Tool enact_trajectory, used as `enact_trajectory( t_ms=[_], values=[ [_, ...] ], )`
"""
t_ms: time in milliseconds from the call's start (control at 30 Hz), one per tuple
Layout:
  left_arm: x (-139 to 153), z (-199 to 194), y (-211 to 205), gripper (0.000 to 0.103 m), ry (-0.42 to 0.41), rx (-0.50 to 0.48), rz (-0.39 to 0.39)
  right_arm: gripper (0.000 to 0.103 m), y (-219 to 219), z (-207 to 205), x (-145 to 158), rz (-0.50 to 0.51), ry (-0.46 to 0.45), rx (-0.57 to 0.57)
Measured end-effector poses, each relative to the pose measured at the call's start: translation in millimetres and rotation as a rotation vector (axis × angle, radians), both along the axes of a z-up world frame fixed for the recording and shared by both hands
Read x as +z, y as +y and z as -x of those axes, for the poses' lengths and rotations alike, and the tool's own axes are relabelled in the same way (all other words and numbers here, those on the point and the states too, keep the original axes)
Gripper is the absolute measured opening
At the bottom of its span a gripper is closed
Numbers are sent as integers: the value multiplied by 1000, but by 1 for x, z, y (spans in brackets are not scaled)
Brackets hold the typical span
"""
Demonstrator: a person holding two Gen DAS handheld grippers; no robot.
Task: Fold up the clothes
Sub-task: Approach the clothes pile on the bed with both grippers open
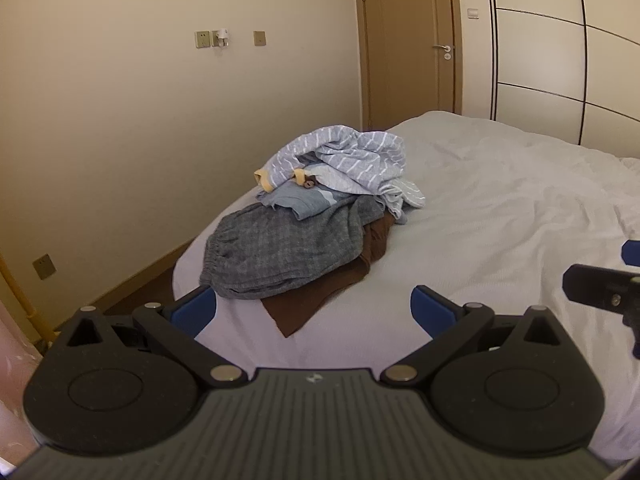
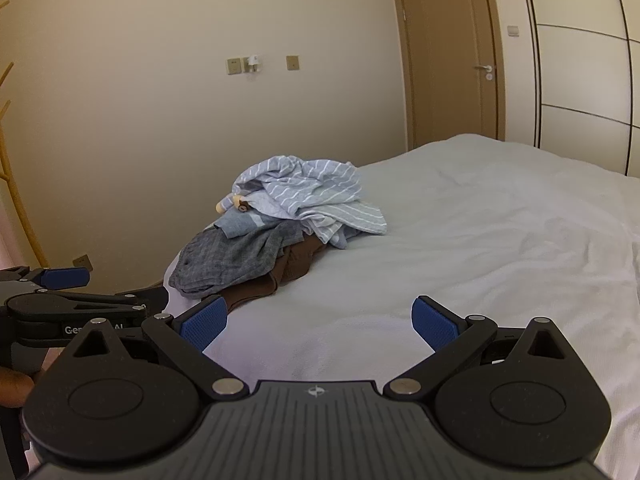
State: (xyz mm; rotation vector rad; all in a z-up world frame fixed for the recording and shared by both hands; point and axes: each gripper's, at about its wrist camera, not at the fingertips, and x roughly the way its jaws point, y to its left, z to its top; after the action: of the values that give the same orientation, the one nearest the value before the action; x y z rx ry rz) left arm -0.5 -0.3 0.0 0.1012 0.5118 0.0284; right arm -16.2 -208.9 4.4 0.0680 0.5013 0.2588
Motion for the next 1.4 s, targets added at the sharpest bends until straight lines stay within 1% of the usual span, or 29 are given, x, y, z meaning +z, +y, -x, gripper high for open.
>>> enact_trajectory(
  t_ms=[133,167,267,300,400,667,1400],
  values=[
    [2,8,-5,102,-23,17,-25,101,-2,1,-1,-4,4,4],
    [3,15,-8,102,-40,12,-33,101,-4,1,-1,-6,4,4],
    [-1,7,-7,102,-5,7,0,101,-3,-1,-2,-2,9,6],
    [-3,4,-3,102,-1,7,19,101,-4,-2,-1,-2,10,3],
    [-4,2,2,102,-7,2,35,101,0,-3,-6,8,12,-1],
    [-12,1,-1,102,0,-6,25,101,-1,-4,-8,14,20,-7],
    [-18,3,2,102,8,-7,35,101,1,-8,-14,20,41,-7]
  ],
)
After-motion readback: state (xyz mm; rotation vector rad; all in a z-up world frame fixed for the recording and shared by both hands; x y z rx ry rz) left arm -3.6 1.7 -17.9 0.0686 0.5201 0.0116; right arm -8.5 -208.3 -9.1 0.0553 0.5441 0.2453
